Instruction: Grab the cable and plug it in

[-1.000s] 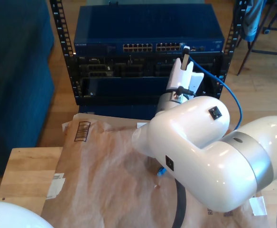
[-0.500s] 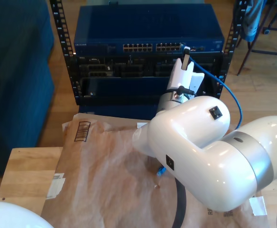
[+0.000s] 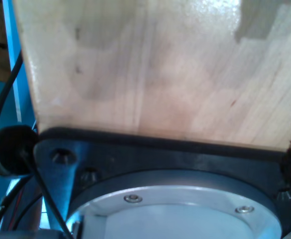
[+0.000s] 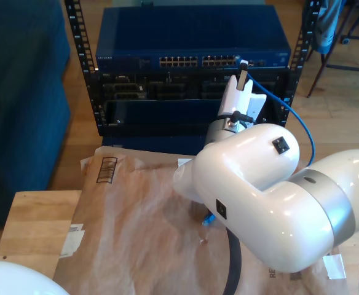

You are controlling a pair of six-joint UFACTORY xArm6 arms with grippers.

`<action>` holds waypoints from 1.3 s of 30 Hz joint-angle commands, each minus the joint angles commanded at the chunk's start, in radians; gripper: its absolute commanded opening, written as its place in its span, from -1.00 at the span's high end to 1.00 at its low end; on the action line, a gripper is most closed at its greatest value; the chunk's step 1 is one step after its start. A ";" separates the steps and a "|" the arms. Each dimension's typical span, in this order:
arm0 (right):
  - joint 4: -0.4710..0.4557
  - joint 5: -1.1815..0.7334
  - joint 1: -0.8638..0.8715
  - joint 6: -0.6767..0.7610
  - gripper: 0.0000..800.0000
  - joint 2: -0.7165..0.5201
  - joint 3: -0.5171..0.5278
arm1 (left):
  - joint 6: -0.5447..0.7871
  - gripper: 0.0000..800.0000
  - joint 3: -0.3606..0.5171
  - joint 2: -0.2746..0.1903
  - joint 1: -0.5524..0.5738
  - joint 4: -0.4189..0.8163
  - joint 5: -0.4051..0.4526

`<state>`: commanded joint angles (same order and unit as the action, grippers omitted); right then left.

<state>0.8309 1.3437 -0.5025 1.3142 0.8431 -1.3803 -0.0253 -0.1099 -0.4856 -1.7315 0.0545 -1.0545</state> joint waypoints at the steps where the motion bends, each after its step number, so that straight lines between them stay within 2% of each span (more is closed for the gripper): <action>1: 0.000 -0.003 0.000 0.000 1.00 0.000 -0.002 | 0.000 -1.00 0.000 0.000 0.000 0.000 0.000; 20: -0.002 -0.018 -0.011 0.000 1.00 0.000 -0.025 | 0.000 -1.00 0.000 0.000 0.000 0.000 0.000; 31: -0.002 -0.044 -0.006 -0.002 0.98 0.038 -0.091 | 0.000 -1.00 0.000 0.000 0.000 0.000 0.000; 33: -0.005 -0.060 -0.005 0.000 0.46 0.034 -0.084 | 0.000 -1.00 0.000 0.000 0.000 0.000 0.000; 34: -0.006 -0.068 -0.005 0.000 0.36 0.032 -0.083 | 0.000 -1.00 0.000 0.000 0.000 0.000 0.000; 39: -0.014 -0.075 -0.003 0.000 0.15 0.026 -0.063 | 0.000 -1.00 0.000 0.000 0.000 0.000 0.000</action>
<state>0.8170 1.2685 -0.5056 1.3142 0.8692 -1.4433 -0.0253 -0.1099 -0.4856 -1.7315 0.0545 -1.0545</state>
